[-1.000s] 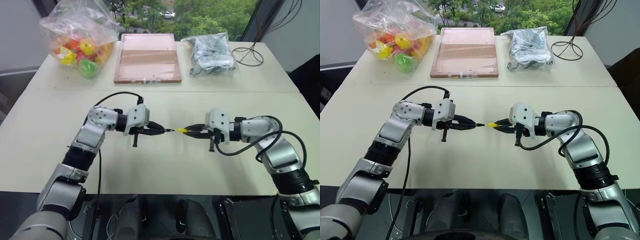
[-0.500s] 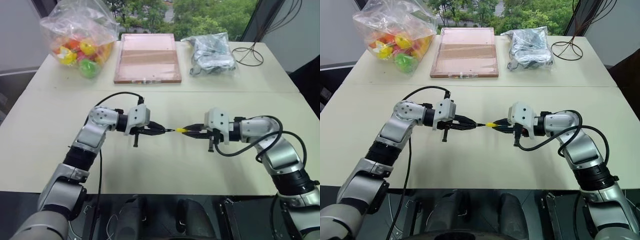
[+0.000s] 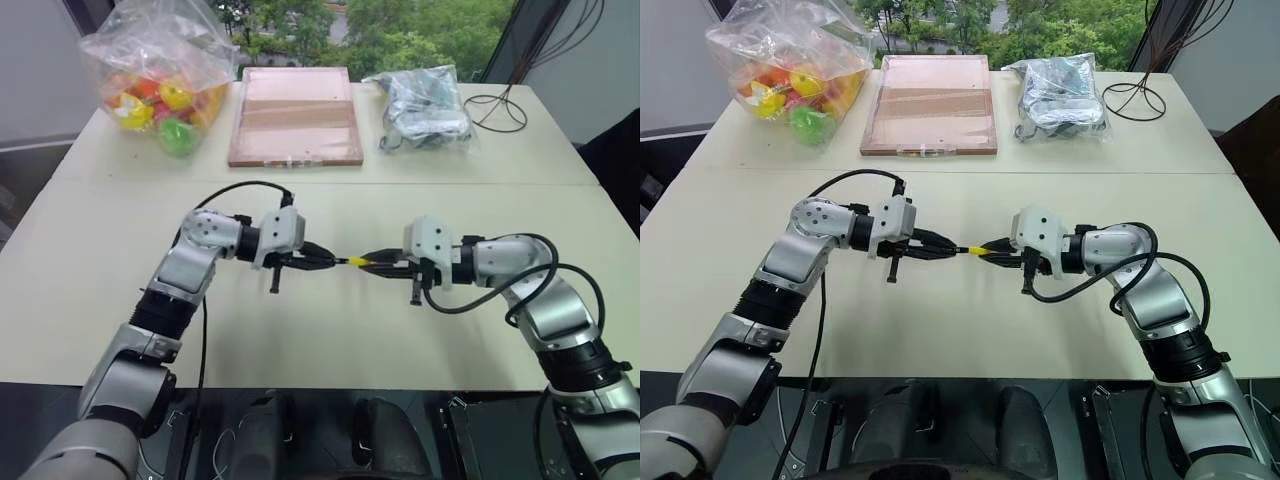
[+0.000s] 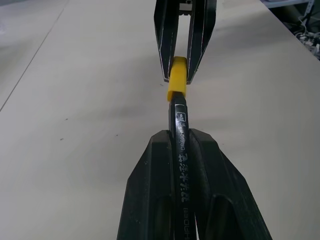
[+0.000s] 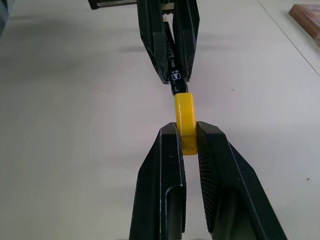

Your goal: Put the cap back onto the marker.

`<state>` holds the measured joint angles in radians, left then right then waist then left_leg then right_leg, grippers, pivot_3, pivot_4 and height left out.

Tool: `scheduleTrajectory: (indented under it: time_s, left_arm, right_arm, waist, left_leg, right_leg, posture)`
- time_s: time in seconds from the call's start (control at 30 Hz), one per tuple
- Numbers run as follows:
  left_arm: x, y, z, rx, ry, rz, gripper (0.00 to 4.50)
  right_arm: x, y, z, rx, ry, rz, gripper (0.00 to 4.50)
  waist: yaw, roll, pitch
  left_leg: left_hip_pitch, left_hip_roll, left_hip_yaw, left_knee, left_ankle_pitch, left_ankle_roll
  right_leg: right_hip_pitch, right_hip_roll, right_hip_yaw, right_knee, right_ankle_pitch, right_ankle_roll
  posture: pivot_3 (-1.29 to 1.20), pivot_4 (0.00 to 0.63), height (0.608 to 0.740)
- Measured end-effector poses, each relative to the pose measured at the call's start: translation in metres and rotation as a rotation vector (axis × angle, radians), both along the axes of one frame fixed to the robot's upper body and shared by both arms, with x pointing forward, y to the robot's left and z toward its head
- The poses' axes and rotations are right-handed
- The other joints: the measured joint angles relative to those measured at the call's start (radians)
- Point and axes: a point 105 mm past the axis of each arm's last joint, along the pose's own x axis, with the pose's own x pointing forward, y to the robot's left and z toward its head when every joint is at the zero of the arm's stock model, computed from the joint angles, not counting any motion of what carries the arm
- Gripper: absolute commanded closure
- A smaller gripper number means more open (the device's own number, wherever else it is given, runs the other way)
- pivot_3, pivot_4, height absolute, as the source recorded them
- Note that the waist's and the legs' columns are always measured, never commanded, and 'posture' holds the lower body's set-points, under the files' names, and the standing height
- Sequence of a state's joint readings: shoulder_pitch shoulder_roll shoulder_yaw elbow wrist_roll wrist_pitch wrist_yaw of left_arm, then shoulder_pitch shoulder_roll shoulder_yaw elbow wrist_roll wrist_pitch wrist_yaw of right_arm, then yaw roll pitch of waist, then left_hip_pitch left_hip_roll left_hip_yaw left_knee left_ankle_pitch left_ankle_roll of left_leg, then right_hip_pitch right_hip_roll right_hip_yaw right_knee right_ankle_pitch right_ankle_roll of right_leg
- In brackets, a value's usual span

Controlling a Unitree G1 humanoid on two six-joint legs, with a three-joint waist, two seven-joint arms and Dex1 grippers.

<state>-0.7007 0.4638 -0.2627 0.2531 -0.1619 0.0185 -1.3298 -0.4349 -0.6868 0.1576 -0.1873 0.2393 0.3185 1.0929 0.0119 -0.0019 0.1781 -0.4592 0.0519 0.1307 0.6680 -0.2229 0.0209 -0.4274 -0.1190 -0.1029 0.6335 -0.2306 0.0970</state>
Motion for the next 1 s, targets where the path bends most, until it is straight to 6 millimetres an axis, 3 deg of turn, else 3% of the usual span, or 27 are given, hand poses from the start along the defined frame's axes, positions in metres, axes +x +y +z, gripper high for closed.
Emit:
scheduleTrajectory:
  time_s: [0.7,1.0]
  left_arm:
    - [-0.004,-0.002,-0.010,0.042,0.113,-0.013,4.50]
    - [0.002,-0.006,-0.012,0.052,0.105,0.025,4.50]
  right_arm:
    - [-0.003,0.009,-0.007,-0.113,-0.070,0.057,4.46]
    - [0.004,0.012,-0.010,-0.075,0.004,-0.019,4.46]
  waist:
    - [0.000,0.000,0.000]
    - [0.000,0.000,0.000]
  left_leg:
    - [0.000,0.000,0.000,0.000,0.000,0.000]
    - [0.000,0.000,0.000,0.000,0.000,0.000]
  right_leg:
    - [0.000,0.000,0.000,0.000,0.000,0.000]
    - [0.000,0.000,0.000,0.000,0.000,0.000]
  posture:
    - [0.00,0.150,0.740]
    - [0.00,0.150,0.740]
